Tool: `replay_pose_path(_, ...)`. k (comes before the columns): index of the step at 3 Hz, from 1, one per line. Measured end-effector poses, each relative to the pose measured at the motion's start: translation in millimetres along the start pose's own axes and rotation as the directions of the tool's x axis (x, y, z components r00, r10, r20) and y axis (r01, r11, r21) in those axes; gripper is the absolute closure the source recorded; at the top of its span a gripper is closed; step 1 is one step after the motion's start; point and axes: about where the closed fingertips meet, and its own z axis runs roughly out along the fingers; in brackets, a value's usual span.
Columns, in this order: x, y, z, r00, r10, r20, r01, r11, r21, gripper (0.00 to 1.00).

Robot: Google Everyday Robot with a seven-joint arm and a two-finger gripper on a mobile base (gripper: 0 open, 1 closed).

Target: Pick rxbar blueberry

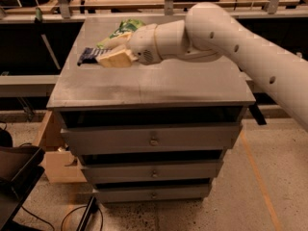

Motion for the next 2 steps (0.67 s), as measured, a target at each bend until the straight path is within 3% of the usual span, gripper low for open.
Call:
replay_pose_path(1,-13,-16,-53,1.000,-0.016,0.003,0.016,0.9992,-0.035,1.00)
replay_pose_path(2,-24,-11,-100,0.999,-0.034,0.036,0.035,0.9987,-0.038,1.00)
